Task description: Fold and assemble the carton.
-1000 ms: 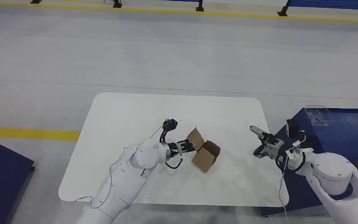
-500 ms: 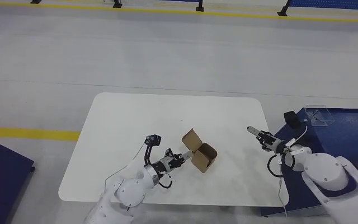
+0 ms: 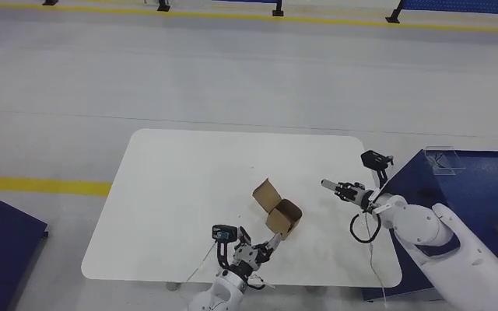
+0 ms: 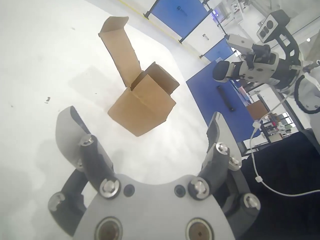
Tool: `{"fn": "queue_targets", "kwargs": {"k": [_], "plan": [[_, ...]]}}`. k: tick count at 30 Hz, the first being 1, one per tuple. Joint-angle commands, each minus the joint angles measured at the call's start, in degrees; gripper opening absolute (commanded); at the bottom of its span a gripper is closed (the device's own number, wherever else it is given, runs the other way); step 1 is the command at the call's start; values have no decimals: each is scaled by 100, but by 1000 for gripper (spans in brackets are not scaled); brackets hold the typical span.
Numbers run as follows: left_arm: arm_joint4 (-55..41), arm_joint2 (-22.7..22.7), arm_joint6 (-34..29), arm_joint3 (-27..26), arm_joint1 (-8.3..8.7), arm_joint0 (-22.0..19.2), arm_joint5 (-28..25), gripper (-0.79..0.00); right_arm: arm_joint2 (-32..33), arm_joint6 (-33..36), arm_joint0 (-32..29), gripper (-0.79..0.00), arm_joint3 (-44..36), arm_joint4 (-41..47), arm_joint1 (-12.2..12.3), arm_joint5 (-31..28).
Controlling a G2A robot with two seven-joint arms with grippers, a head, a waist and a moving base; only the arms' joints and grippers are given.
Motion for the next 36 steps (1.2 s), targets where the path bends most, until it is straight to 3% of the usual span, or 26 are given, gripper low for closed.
{"fn": "queue_targets", "kwargs": {"k": [1,3,4,5,7,9,14,22,29,36], "plan": [[22,-2,-8,-3,1,1,8,0,-1,0,1,0,0,-1,0,0],[22,-2,-8,-3,1,1,8,0,-67,232,-56,0,-7,191,-8,-55],[22,-2,-8,-3,1,1,8,0,-120,820,-97,0,65,793,-25,-171],[22,-2,-8,-3,1,1,8,0,-38,1197,109,0,277,495,5,-438],[7,-69,48,16,0,11,117,0,-167,160,130,0,374,-1080,5,-225],[221,-56,167,55,-21,18,538,0,-383,155,146,0,362,-1084,-56,-298],[1292,605,819,181,-212,-11,1903,0,-975,-123,704,0,1176,-1553,-285,-869],[1699,1265,1423,922,-632,-492,3009,0,-2044,-763,1621,0,2365,-1580,-864,-1709],[1399,1442,1224,1495,-991,-1036,3337,0,-2603,-684,1977,0,2681,-1752,-1210,-2037],[1495,1579,1065,1937,-1241,-1333,3632,0,-2718,-378,1962,0,2729,-1710,-1336,-2467]]}}
